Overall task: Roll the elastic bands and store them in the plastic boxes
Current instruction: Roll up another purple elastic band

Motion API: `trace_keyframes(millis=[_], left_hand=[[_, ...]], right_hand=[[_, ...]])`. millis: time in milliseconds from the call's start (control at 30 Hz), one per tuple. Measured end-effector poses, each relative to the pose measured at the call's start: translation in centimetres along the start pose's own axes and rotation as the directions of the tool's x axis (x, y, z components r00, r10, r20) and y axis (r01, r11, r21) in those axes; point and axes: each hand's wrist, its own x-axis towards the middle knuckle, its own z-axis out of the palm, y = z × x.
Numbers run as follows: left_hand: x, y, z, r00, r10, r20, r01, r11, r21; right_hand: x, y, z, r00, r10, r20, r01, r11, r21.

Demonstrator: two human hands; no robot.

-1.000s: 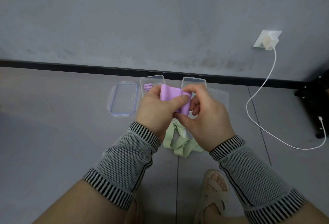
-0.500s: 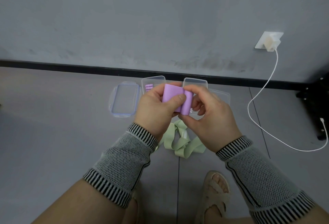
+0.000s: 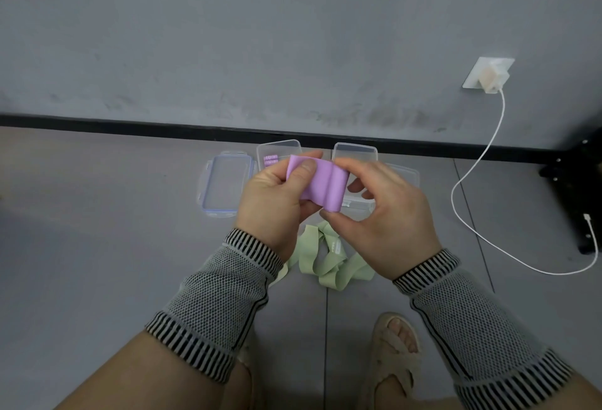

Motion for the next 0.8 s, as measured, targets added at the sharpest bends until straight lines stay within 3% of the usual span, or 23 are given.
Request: trace_keyframes(millis=[167,400,600,800], left_hand=[[-0.05,0.21,-0.27,0.999,-0.005,0.035,0.006,1.000,-0.020],[-0.18,0.18,-0.16,0.999,0.007,0.047,-0.007,1.000,-0.005],[-0.17,0.28,-0.61,0.999,0.010,0.037,-0.009,1.000,-0.009],[-0.51,-0.24,0.20,0.997,0.041,0.063,-0.042,0.999,0.009]], right_hand=[[0.00,-0.37,-0.26,0.999,0.048,0.024,-0.049,0.999,0.020],[-0.07,-0.34,-0.34,0.993,0.072,-0.095,-0.072,0.997,0.006],[0.11,0.15,-0.35,1.000,0.005,0.029,-0.007,0.998,0.063],[0.16,0.52,-0.26,1.000,0.000,0.017,-0.001,1.000,0.015]])
